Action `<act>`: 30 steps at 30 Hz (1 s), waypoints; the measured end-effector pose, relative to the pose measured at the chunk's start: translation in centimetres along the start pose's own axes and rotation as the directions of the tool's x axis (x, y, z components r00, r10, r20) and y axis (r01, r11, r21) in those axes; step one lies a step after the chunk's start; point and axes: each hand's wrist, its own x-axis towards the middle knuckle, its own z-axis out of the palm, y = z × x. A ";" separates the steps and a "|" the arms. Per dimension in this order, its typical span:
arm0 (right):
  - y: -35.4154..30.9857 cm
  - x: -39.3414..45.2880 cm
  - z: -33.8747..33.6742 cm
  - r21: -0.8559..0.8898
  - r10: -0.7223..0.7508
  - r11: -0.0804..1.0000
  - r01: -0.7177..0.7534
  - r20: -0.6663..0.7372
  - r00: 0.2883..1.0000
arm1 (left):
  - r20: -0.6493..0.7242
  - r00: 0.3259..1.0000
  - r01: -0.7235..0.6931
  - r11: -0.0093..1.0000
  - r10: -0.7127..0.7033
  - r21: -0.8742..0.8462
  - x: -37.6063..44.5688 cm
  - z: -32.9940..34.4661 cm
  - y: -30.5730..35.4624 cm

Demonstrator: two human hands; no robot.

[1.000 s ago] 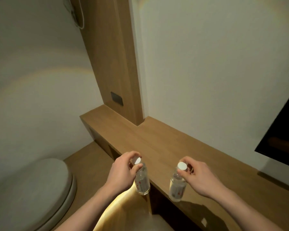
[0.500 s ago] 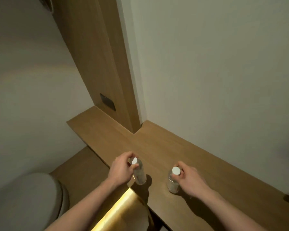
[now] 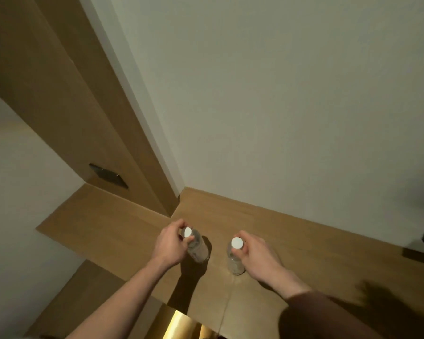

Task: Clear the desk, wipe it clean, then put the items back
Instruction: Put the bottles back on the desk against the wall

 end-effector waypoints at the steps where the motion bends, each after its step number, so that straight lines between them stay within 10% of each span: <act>1: -0.3 0.3 0.3 0.022 0.014 1.000 -0.014 -0.014 1.000 | 0.012 1.000 -0.015 1.000 0.016 -0.012 0.8 -0.1 -0.3; 16: -0.5 2.0 7.4 0.185 0.403 0.903 -0.388 -0.048 0.914 | 0.270 0.946 -0.096 0.952 0.177 -0.289 4.5 4.1 -8.1; 30: -2.6 7.4 7.1 0.233 0.445 0.888 -0.396 -0.224 0.867 | 0.223 0.971 -0.012 0.942 0.091 -0.335 14.7 3.1 -6.4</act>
